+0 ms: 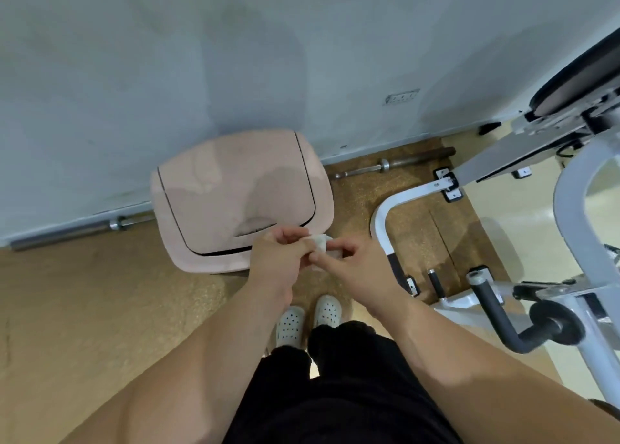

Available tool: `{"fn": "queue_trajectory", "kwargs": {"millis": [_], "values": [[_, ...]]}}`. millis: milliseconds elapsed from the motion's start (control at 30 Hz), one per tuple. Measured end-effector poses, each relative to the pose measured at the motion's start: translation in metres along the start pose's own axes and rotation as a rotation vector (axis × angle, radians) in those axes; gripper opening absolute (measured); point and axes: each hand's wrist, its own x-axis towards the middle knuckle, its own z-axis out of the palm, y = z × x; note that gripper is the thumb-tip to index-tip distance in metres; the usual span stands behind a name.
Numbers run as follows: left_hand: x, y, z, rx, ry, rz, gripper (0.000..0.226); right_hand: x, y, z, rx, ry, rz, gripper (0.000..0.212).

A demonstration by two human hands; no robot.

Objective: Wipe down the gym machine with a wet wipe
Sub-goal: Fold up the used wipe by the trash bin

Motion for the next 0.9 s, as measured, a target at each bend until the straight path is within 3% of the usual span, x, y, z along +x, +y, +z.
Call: {"fn": "queue_trajectory", "kwargs": {"millis": [233,400,567,767,900], "values": [[-0.003,0.009,-0.017,0.056,-0.069,-0.038,0.018,0.033,-0.006,0.006,-0.014,-0.077,-0.027,0.007],[0.04,0.002,-0.053,0.467,0.082,0.007,0.015,0.062,-0.001,0.019,-0.059,-0.108,0.028,0.012],[0.115,-0.008,-0.095,0.885,0.002,0.011,0.044,0.109,0.018,0.054,-0.037,-0.033,0.146,0.017],[0.188,-0.009,-0.133,1.011,-0.095,-0.083,0.057,0.147,0.04,0.098,0.091,0.062,0.374,0.013],[0.218,-0.01,-0.149,1.083,-0.219,-0.077,0.067,0.163,0.044,0.12,0.124,0.031,0.548,0.031]]}}
